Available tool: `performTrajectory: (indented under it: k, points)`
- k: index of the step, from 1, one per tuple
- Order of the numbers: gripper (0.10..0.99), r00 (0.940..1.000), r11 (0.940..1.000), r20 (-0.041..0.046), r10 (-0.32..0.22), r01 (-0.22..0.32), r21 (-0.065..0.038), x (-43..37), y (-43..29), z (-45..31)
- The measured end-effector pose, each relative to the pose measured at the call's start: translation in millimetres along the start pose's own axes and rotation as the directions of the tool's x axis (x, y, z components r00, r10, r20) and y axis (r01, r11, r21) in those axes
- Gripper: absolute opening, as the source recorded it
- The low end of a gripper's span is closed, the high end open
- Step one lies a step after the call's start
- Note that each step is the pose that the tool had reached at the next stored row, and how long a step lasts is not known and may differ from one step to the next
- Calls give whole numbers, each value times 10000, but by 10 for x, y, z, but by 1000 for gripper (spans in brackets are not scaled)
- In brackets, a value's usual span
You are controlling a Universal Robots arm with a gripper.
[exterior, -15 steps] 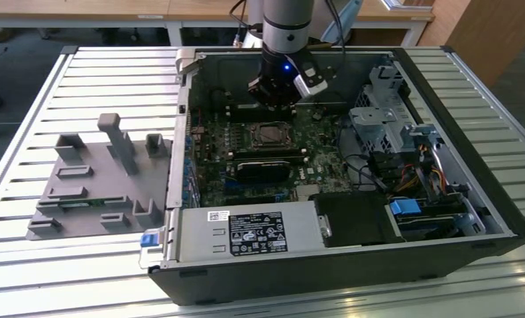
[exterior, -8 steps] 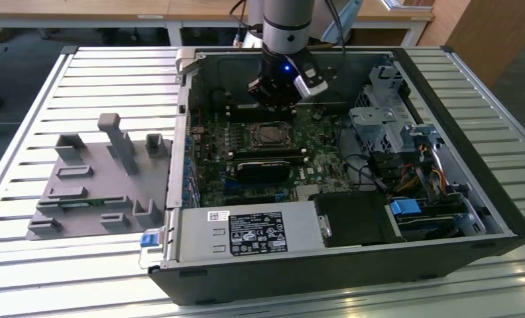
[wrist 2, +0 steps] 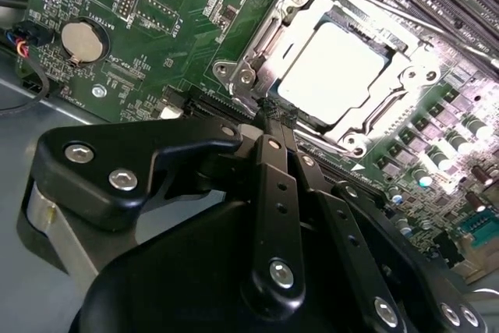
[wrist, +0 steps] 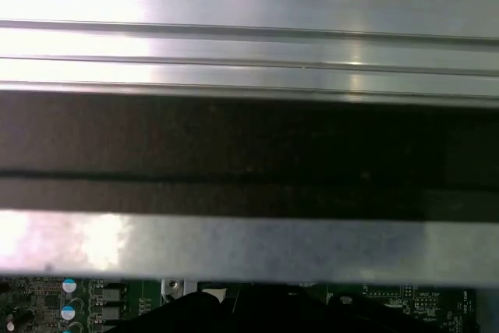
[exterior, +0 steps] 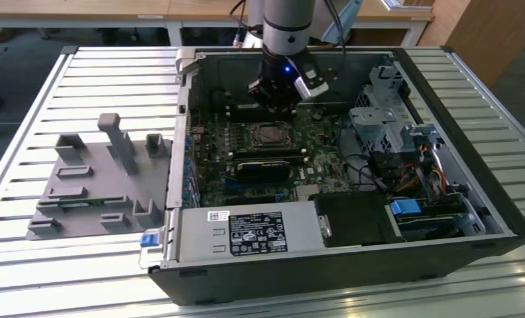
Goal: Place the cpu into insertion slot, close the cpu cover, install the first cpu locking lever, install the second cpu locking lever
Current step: 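Install the second cpu locking lever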
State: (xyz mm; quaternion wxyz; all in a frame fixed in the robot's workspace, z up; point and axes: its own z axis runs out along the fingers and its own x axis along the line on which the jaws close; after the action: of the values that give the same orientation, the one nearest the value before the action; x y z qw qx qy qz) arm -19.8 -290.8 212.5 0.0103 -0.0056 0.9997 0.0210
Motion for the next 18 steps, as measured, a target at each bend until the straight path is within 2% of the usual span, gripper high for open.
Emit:
performTrajectory:
  k: [13, 18]
  points:
    - [106, 10000, 10000, 0, 1, -1, -1, 1, -72, -3]
    - [106, 10000, 10000, 0, 0, 0, 0, -1, -70, -65]
